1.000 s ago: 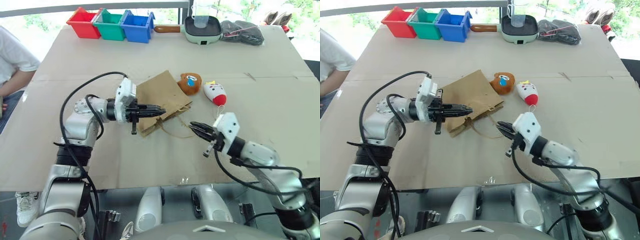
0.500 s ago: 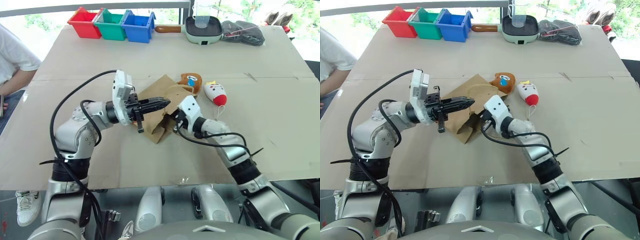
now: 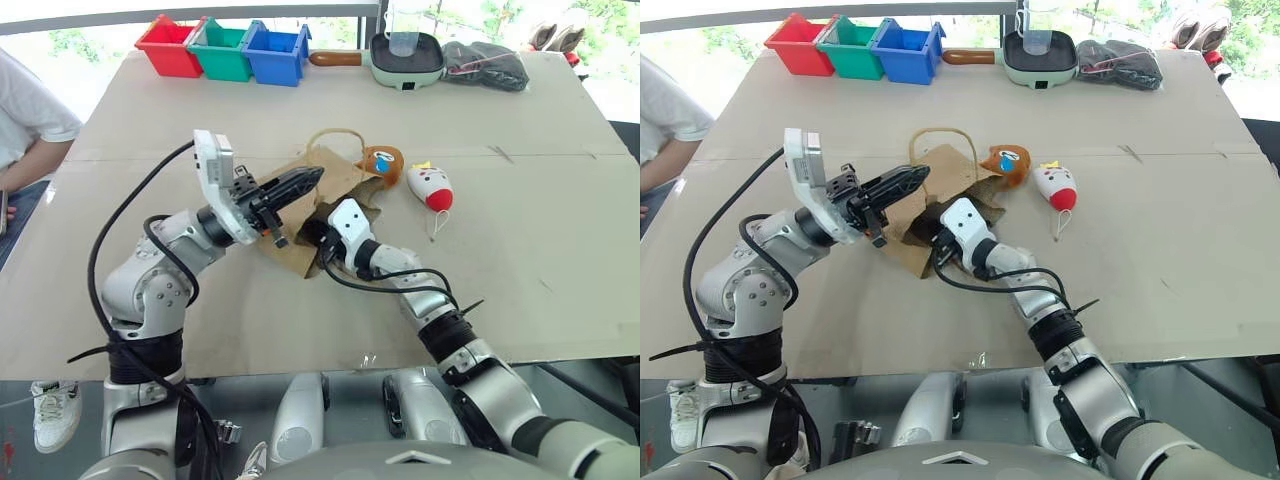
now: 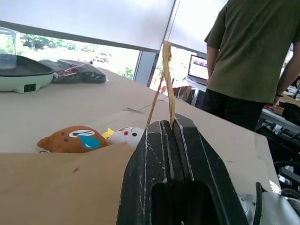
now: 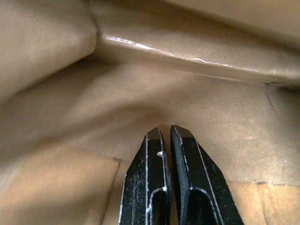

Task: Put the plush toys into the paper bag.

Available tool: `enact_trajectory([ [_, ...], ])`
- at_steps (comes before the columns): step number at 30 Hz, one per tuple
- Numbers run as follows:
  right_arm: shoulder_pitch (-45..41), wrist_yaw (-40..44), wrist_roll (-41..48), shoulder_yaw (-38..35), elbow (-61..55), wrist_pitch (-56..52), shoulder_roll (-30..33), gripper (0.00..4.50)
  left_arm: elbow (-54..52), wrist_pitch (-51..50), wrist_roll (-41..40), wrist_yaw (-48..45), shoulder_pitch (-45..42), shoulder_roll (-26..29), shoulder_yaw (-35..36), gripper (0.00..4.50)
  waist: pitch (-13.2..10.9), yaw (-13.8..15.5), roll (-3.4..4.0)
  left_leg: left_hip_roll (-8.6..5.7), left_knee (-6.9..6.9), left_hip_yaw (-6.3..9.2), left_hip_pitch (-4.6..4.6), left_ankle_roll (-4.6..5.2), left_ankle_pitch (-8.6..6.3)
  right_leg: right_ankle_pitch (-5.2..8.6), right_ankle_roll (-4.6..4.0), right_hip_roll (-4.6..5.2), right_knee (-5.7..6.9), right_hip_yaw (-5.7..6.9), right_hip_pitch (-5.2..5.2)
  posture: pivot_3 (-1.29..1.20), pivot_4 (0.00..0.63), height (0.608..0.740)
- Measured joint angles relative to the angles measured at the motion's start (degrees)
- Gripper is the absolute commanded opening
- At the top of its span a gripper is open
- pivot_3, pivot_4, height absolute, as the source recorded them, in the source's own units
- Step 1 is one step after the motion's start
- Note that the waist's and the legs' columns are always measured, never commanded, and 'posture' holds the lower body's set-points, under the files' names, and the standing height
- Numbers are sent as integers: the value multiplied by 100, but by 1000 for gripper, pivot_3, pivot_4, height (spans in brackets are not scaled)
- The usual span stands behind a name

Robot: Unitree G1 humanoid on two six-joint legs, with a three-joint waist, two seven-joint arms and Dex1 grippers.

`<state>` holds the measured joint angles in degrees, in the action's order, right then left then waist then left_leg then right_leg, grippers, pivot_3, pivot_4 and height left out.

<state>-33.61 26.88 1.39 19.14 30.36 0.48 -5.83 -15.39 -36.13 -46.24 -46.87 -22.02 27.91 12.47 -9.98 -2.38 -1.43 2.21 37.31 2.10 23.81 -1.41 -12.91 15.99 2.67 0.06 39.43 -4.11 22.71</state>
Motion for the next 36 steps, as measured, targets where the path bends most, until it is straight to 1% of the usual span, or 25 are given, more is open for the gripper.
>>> enact_trajectory([
  [7,-381,-30,-323,15,490,226,2,0,-341,-101,-245,217,136,-87,-43,100,0,-2,1,0,-1,-1,0,0,0,0,0,0,0,-1,0,0,150,740],
  [11,-913,10,-612,127,1200,375,-123,0,-461,-84,-267,219,289,-140,-222,100,1,-18,0,0,-2,-1,-8,-1,0,0,-1,-2,4,-2,-1,0,150,740],
  [13,-1020,30,-699,144,1399,501,-167,0,-517,-24,-199,197,340,-99,-298,100,1,-27,0,1,-3,-1,-10,-1,0,0,-1,-3,5,-2,-1,0,150,740],
  [18,-1190,10,-937,267,1672,611,-176,0,-628,383,308,161,506,0,-451,100,7,-45,0,1,-7,-5,-20,-2,1,0,-2,-4,17,-5,-1,0,150,740],
  [20,-1223,-25,-1010,298,1721,600,-177,0,-664,482,338,236,516,-1,-377,100,10,-45,-1,1,-7,-6,-26,-2,1,1,-2,-4,25,-6,-2,0,150,740],
  [23,-1230,-73,-1074,337,1751,592,-177,0,-767,505,274,499,490,15,-66,100,18,-40,-1,1,-6,-6,-38,-2,1,2,-3,-4,28,-7,-13,0,150,740],
  [26,-1231,-75,-1135,347,1765,578,-177,0,-923,437,44,893,348,112,333,100,20,-33,-2,1,-7,-8,-55,-2,1,3,-3,-4,27,-9,-31,0,150,740],
  [28,-1234,-62,-1190,355,1781,535,-177,0,-1016,412,-57,1126,255,155,510,100,19,-30,-1,1,-20,-12,-97,-2,0,8,-10,-3,15,-11,-72,0,150,740],
  [30,-1248,-50,-1240,356,1794,505,-177,0,-1093,393,-155,1378,139,157,589,100,20,-29,-2,1,-26,-5,-119,-2,-1,11,-13,-4,0,-4,-99,0,150,740],
  [33,-1276,-24,-1284,378,1800,490,-177,0,-1148,381,-305,1754,-74,159,737,100,20,-27,-2,1,-26,-4,-119,-2,0,11,-13,-3,-1,-4,-100,0,150,740],
  [36,-1307,17,-1290,411,1811,489,-177,0,-1304,380,-297,1823,132,206,698,100,21,-51,2,1,-38,-8,-120,-2,0,10,-13,-3,-8,-8,-99,0,150,740],
])
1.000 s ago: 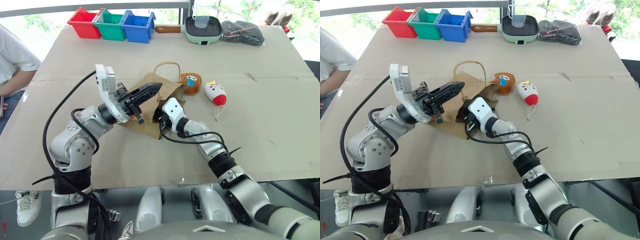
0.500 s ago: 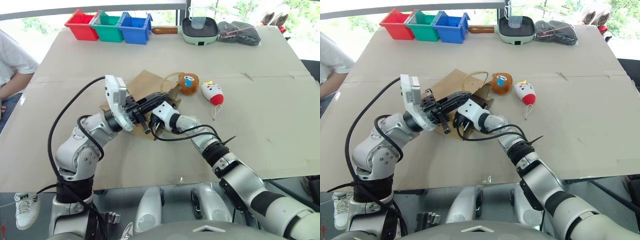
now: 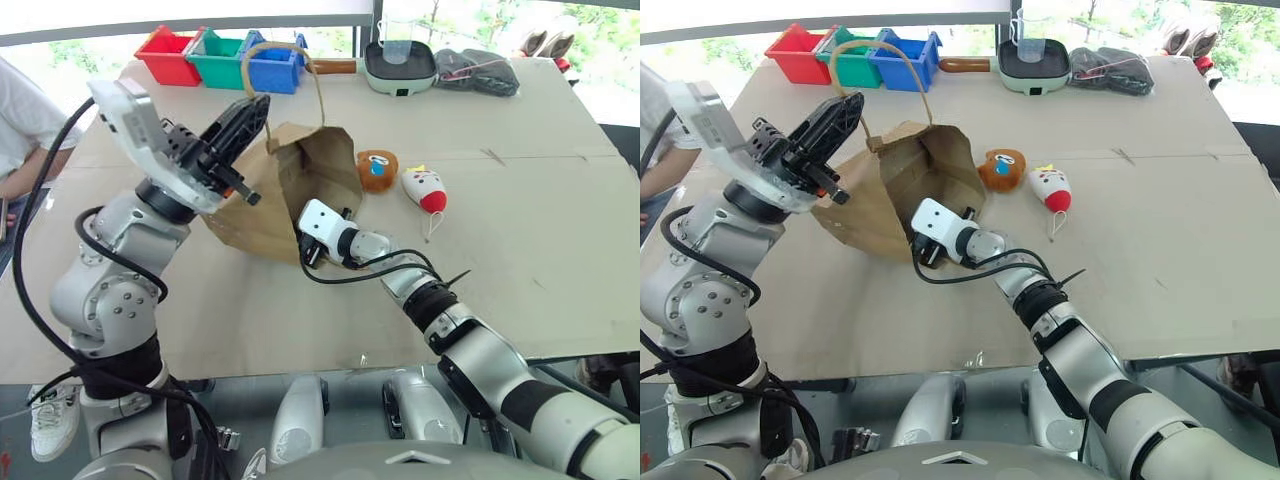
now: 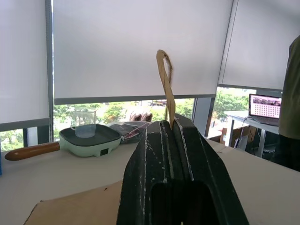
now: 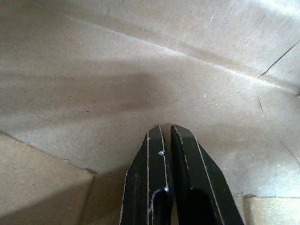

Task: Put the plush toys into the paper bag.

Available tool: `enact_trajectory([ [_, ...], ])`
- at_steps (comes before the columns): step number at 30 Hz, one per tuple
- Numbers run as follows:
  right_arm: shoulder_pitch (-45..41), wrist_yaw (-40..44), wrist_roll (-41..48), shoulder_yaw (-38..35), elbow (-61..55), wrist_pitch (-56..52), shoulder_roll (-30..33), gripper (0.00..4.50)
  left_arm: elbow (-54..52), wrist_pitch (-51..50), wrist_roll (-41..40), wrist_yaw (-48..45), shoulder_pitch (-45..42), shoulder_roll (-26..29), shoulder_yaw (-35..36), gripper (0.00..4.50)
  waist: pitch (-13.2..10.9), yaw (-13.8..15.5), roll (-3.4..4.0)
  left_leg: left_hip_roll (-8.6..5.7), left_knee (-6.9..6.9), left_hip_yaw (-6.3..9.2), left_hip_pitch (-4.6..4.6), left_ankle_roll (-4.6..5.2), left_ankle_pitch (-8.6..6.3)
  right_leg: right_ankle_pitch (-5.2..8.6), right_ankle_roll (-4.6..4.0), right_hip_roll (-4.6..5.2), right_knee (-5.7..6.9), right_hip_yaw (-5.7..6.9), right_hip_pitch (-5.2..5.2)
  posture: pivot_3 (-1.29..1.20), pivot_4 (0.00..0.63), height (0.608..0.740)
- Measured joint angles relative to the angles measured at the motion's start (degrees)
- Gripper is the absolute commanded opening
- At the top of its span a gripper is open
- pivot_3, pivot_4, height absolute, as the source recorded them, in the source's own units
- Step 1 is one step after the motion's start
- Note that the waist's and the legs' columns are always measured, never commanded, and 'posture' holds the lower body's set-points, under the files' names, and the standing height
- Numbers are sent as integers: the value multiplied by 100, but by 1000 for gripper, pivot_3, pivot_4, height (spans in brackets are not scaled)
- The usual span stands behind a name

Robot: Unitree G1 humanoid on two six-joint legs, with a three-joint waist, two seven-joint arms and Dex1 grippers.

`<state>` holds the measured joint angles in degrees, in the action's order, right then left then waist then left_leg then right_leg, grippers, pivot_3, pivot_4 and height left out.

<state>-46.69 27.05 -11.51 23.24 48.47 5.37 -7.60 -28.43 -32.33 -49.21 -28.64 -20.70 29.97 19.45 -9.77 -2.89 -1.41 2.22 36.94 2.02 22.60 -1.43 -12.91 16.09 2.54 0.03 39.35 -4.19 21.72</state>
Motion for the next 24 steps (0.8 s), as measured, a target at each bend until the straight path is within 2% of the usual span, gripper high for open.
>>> enact_trajectory([
  [4,64,41,51,-85,-123,71,15,0,11,194,441,-141,639,-7,-265,100,-4,-7,6,0,-10,8,5,0,0,0,-1,0,-12,7,2,0,150,740],
  [7,312,203,188,-198,-577,-143,62,0,215,571,709,-316,682,-48,-308,100,-7,16,10,0,-16,7,14,0,0,0,-1,0,-35,8,3,0,150,740],
  [8,473,421,361,-259,-944,-417,137,569,329,674,763,-380,674,-67,-330,0,-8,32,12,1,-21,7,20,-1,0,-1,-1,1,-43,9,5,0,150,740],
  [9,708,740,605,-300,-1531,-789,291,797,487,782,808,-446,667,-101,-338,0,-12,60,15,1,-22,9,29,-1,0,-1,-1,4,-48,12,8,0,150,740],
  [12,1129,1318,1017,-378,-3230,-1783,883,2295,984,903,737,-503,588,-279,-212,0,-20,102,15,-3,-21,12,57,0,0,-1,1,15,-58,17,26,0,150,740],
  [13,1156,1407,1122,-500,-3686,-2083,1049,2590,1117,905,665,-506,566,-298,-124,0,-17,89,6,-2,-18,13,72,0,0,-2,2,13,-54,17,43,0,150,740],
  [15,1268,1476,1347,-651,-4657,-2769,1310,3678,1202,848,311,-538,377,-431,-48,0,-17,81,6,1,-9,20,116,-1,1,-4,2,8,-39,23,91,0,150,740],
  [16,1287,1510,1418,-657,-4920,-2946,1364,3966,1212,820,196,-540,322,-456,-4,0,-17,74,6,1,-8,23,124,-2,1,-4,2,7,-36,25,98,0,150,740],
  [20,1358,1251,1556,-938,-6355,-4110,1900,3966,1423,704,-178,-582,29,-491,71,0,-19,61,10,0,-10,20,124,-2,1,-4,2,8,-40,25,99,0,150,740],
  [24,997,741,1396,-1473,-6437,-5213,2448,3966,1569,661,-270,-664,34,-465,88,0,-20,65,7,-3,-7,15,124,-1,1,-4,2,9,-42,21,98,0,150,740],
])
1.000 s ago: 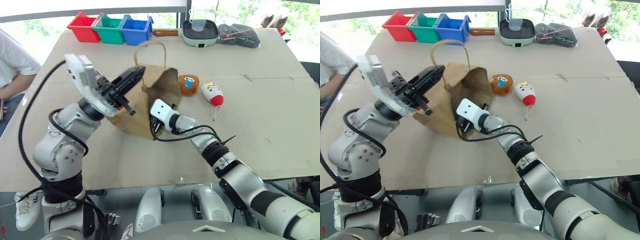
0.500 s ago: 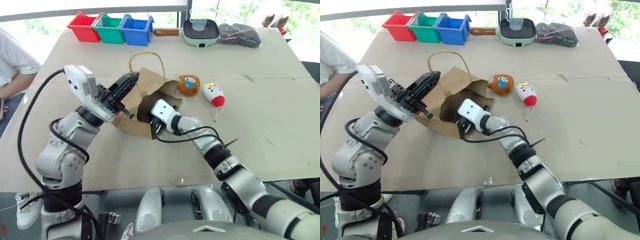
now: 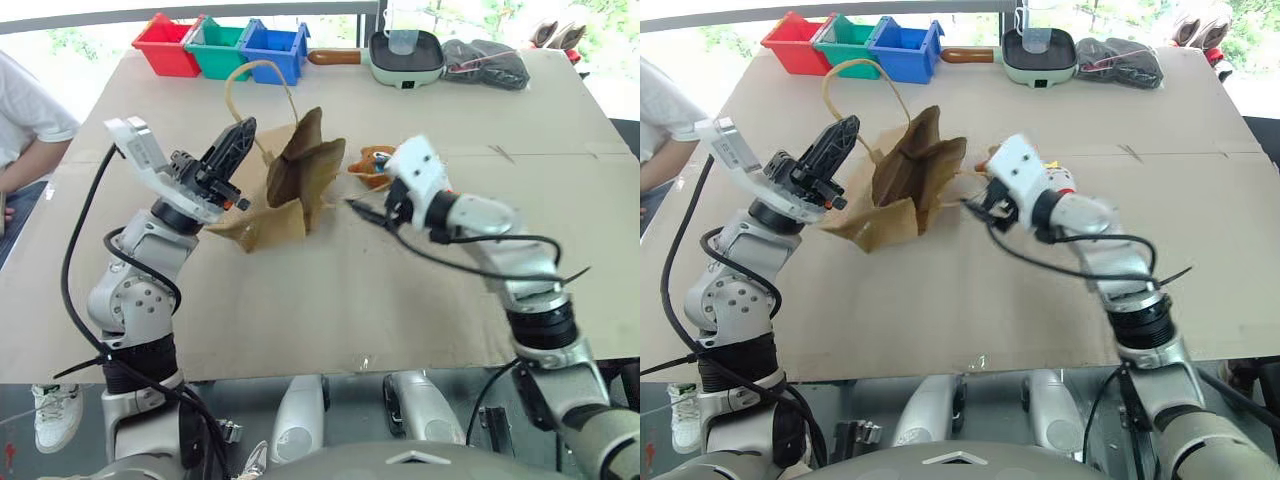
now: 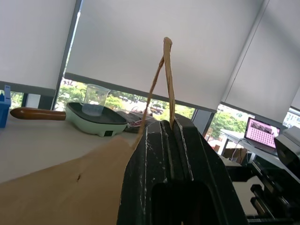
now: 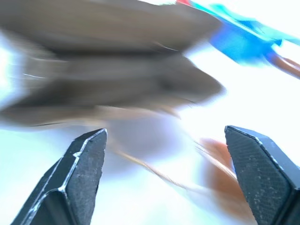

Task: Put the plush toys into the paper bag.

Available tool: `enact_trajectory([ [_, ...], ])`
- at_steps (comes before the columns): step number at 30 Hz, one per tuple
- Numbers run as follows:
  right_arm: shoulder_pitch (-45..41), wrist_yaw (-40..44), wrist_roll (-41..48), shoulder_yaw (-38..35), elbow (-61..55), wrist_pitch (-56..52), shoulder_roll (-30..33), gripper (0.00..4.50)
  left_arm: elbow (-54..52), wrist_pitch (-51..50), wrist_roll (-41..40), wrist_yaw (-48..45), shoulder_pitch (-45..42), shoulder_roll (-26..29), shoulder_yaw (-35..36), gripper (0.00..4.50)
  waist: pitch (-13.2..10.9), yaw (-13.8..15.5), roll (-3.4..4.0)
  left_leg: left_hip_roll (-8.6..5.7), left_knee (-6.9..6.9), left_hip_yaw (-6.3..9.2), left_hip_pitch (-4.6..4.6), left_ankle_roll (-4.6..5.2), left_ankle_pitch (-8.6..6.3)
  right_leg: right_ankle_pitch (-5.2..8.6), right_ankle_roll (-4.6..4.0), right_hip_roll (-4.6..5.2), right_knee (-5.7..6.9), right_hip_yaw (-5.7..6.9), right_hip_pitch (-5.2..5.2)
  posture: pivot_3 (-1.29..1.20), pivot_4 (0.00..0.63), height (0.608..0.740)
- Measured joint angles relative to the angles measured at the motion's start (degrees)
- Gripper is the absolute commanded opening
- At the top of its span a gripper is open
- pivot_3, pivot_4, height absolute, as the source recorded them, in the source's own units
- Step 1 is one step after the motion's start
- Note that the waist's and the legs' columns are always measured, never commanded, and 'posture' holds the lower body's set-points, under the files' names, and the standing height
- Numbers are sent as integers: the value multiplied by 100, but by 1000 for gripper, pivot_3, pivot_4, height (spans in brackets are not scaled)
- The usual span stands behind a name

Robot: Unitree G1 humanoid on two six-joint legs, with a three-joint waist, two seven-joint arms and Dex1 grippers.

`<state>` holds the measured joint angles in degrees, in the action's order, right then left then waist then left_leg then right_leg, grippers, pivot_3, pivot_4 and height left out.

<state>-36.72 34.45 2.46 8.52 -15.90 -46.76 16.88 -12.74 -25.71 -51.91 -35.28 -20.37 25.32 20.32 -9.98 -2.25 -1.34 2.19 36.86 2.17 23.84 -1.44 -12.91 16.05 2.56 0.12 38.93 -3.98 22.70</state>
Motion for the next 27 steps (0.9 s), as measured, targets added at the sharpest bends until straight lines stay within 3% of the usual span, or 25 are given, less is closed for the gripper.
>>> enact_trajectory([
  [3,-289,-389,-202,-102,597,-328,216,3966,-2,-13,-20,2,-14,-1,-4,0,0,-7,0,0,-2,-4,-1,0,0,0,0,-1,-2,-4,0,0,150,740],
  [6,-579,-707,-501,-23,1948,-290,437,3966,-43,-26,-129,15,-14,-40,-9,0,0,-5,-1,-2,-2,-13,0,1,0,0,0,0,-5,-11,1,0,150,740],
  [7,-592,-757,-598,58,2329,-176,525,3727,-50,-26,-151,28,-6,-41,-2,0,-1,2,-2,-2,-2,-13,1,1,0,0,0,0,-6,-10,1,0,150,740],
  [10,-603,-768,-679,187,2925,214,541,2755,-104,-34,-243,61,37,-65,5,0,-2,-15,-1,-1,-4,-19,2,1,0,0,0,0,-8,-17,3,0,150,740],
  [14,-520,-672,-694,251,3036,735,694,694,-272,-143,-495,108,132,-134,6,0,-2,-9,-2,0,-3,-17,2,1,0,0,1,-1,-6,-16,3,0,150,740],
  [16,-312,-534,-599,151,2664,917,844,39,-286,-159,-624,155,211,-230,24,0,-3,9,-2,0,-2,-17,4,1,-1,0,1,0,-7,-16,3,0,150,740],
  [22,-154,-30,-76,-517,1175,1043,1506,39,-383,-207,-837,190,272,-527,-76,0,-6,14,0,-1,0,-12,6,1,-1,0,2,0,-7,-12,2,0,150,740],
  [27,-603,396,178,-720,485,1070,1950,39,-404,-203,-837,207,313,-736,-259,0,-6,-30,0,3,-1,-17,-3,1,-1,0,2,-8,-5,-18,2,0,150,740],
])
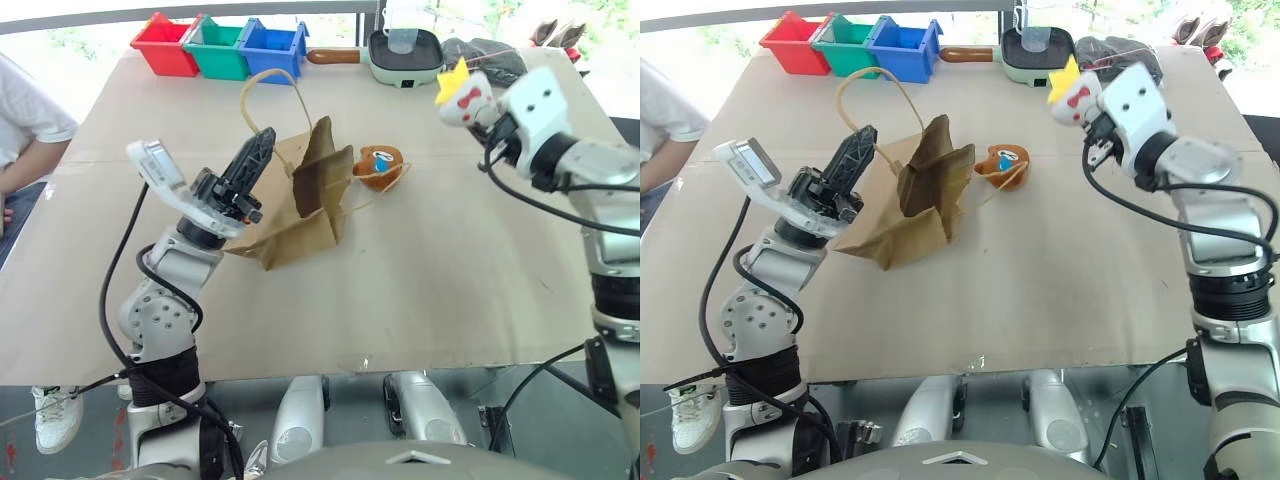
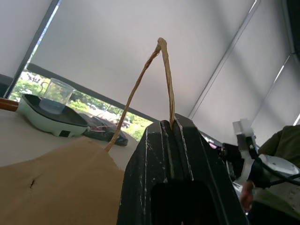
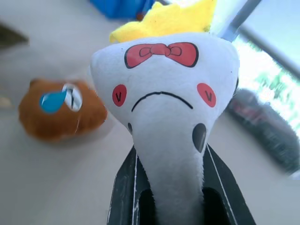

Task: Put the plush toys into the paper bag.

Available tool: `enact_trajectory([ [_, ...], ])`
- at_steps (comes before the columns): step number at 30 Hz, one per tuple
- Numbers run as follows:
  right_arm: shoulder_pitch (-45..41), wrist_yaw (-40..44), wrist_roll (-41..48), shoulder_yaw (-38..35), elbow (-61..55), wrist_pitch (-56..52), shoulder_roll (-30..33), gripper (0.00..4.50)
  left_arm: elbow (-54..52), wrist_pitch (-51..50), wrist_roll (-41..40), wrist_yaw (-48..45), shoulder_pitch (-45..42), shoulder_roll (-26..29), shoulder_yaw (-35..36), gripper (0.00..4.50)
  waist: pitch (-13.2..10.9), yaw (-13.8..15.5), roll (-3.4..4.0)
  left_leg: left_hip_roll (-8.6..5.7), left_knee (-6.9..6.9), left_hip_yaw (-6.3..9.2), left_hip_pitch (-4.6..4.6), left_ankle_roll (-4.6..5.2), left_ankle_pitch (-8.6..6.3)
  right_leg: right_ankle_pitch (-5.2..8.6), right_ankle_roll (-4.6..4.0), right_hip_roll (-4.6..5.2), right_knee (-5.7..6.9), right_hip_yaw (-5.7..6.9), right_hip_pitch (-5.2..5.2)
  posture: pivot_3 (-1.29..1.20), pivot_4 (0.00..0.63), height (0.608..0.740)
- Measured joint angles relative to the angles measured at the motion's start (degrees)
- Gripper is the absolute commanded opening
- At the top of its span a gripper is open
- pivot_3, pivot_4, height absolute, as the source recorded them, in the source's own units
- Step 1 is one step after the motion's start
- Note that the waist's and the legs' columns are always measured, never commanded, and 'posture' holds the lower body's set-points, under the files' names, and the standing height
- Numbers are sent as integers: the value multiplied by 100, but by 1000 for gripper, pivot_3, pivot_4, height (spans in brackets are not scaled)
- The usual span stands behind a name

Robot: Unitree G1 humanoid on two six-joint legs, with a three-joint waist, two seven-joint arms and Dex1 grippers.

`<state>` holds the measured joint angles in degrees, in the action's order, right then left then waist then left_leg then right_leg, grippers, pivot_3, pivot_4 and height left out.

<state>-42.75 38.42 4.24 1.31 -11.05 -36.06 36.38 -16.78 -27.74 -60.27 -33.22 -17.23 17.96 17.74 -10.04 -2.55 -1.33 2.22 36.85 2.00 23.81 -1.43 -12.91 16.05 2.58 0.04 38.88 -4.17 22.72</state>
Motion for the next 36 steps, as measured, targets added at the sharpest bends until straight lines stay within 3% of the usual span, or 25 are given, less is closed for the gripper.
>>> enact_trajectory([
  [6,-606,920,-126,1254,-125,614,35,39,0,55,62,-33,-7,-66,-140,0,-1,26,1,0,-1,3,5,0,0,0,-1,3,-4,5,0,0,150,740],
  [12,-1316,1890,-806,2487,725,1682,9,39,-4,87,178,-88,3,-126,-256,0,-2,45,-1,-4,11,3,6,0,0,0,0,9,-2,7,-2,0,150,740],
  [17,-2345,2442,-1469,3300,2299,2434,-873,39,-35,187,295,-127,113,-310,-465,0,-2,-4,0,4,6,4,-1,-2,1,-1,-3,2,4,7,1,0,150,740],
  [20,-2700,2679,-1702,3595,3118,2718,-1367,1229,-90,232,335,-136,200,-388,-499,0,-2,19,0,3,5,9,3,-3,2,-1,-3,6,2,14,1,0,150,740],
  [23,-2806,2817,-1759,3645,3875,2990,-1813,2872,-207,299,383,-133,291,-411,-492,0,-3,76,-1,-3,7,12,10,-3,2,-1,-3,17,-2,18,0,0,150,740],
  [24,-2808,2816,-1763,3645,3901,3005,-1822,3148,-211,303,384,-133,296,-412,-490,0,-3,81,-1,-4,7,11,10,-3,1,-1,-3,18,-3,18,0,0,150,740],
  [31,-2468,3043,-1424,2953,3184,2715,-1414,3148,-285,500,371,-63,466,-446,-251,0,-3,138,0,-4,11,17,10,-1,1,-1,-3,17,1,25,-1,0,150,740],
  [36,-1950,3236,-691,2144,2154,1378,-1057,3148,-270,567,162,-26,458,-461,6,0,-4,144,1,-3,11,16,9,-1,0,-1,-3,15,2,23,-1,0,150,740],
])
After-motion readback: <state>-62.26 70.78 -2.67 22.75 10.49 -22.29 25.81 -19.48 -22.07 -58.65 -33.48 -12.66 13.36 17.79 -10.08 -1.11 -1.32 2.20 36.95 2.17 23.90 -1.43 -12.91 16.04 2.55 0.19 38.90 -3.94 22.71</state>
